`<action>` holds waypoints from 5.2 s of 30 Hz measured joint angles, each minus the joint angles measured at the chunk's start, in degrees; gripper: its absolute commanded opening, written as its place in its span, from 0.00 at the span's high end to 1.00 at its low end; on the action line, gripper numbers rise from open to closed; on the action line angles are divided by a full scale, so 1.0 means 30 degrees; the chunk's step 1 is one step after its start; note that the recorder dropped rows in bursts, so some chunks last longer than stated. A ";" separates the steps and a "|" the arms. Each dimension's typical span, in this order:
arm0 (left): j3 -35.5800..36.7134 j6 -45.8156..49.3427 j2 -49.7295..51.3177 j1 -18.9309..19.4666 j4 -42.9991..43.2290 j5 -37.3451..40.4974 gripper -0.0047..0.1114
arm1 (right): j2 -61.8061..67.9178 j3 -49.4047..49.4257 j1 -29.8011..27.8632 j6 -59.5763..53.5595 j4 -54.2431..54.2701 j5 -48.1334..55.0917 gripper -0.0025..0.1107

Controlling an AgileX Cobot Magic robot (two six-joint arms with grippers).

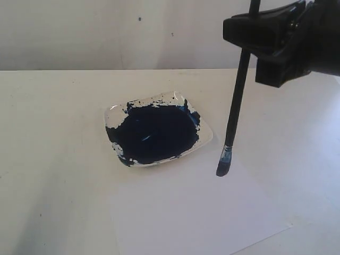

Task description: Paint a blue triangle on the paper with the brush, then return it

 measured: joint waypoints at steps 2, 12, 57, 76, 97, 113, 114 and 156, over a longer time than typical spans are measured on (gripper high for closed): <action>0.0000 -0.1595 0.0000 0.0000 0.0000 -0.2956 0.96 | -0.0218 0.0511 0.0000 -0.0076 0.0231 -0.0028 0.98; -0.8401 -0.4524 0.6782 0.0000 0.3598 0.1839 0.96 | -0.0256 0.0835 0.0000 -0.0417 0.0868 -0.0028 0.98; -1.6095 2.1442 3.2516 -1.0093 -1.7414 0.9072 0.96 | 0.2648 0.1742 0.0000 -0.1744 0.3041 -0.0363 0.98; -1.6164 2.1518 3.3474 -1.0093 -1.6937 0.8331 0.96 | 0.3811 0.2159 0.0000 -0.3788 0.3241 0.1302 0.98; -1.6164 2.1518 3.4102 -1.0093 -1.6937 0.7965 0.96 | 0.7548 -0.0376 0.0000 -0.4924 0.3313 0.5241 0.98; -1.6164 2.1518 3.4167 -1.0093 -1.6980 0.7923 0.96 | 0.9748 -0.1332 0.0000 -0.6751 0.3313 0.6706 0.98; -1.6164 2.1518 3.4167 -1.0093 -1.6980 0.7923 0.96 | 0.9951 -0.1417 0.0000 -0.6898 0.3313 0.6933 0.98; -1.6164 2.1518 3.4167 -1.0093 -1.6980 0.7923 0.96 | 1.2749 -0.2930 0.0137 -0.8496 0.3313 0.8133 0.98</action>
